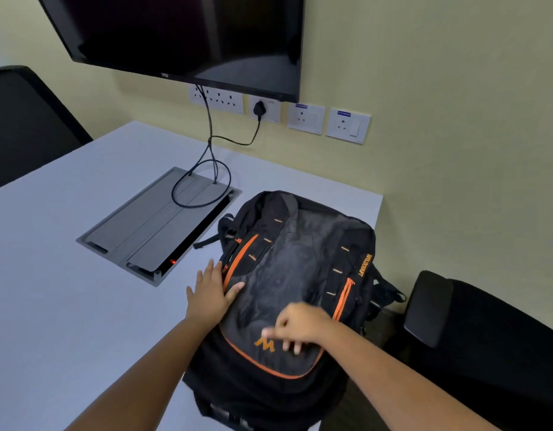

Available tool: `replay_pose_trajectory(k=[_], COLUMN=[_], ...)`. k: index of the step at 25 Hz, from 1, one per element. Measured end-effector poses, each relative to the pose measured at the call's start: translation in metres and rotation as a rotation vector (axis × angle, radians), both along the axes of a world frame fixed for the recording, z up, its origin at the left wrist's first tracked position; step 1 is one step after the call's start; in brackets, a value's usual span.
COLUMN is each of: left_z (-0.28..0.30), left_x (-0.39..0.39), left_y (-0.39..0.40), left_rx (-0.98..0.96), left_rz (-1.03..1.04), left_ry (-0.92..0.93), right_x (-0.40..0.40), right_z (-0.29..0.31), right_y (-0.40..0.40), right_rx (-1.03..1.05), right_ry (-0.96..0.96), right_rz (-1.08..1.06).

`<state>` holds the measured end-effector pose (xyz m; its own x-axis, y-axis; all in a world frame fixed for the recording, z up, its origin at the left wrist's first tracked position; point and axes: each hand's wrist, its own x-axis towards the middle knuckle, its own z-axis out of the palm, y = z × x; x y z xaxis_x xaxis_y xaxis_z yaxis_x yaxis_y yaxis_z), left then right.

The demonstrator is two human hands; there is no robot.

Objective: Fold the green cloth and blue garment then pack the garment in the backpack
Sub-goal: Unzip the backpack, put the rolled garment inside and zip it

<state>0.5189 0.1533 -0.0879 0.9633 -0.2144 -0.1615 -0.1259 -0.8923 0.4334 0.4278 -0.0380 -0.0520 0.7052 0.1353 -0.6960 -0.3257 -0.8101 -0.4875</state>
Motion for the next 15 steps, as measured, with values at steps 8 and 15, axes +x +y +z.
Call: replay_pose_trajectory(k=[8,15], left_z=[-0.022,-0.002], left_x=[0.025,0.022], left_y=[-0.006,-0.005], left_rx=[-0.312,-0.529], left_rz=[0.282,0.354], left_ry=[0.424,0.364], right_x=[-0.011,-0.003], right_z=[-0.054,-0.067], right_y=[-0.095,-0.107], right_rx=[-0.165,0.159], right_ry=[-0.386,-0.500], right_rz=[-1.294,-1.547])
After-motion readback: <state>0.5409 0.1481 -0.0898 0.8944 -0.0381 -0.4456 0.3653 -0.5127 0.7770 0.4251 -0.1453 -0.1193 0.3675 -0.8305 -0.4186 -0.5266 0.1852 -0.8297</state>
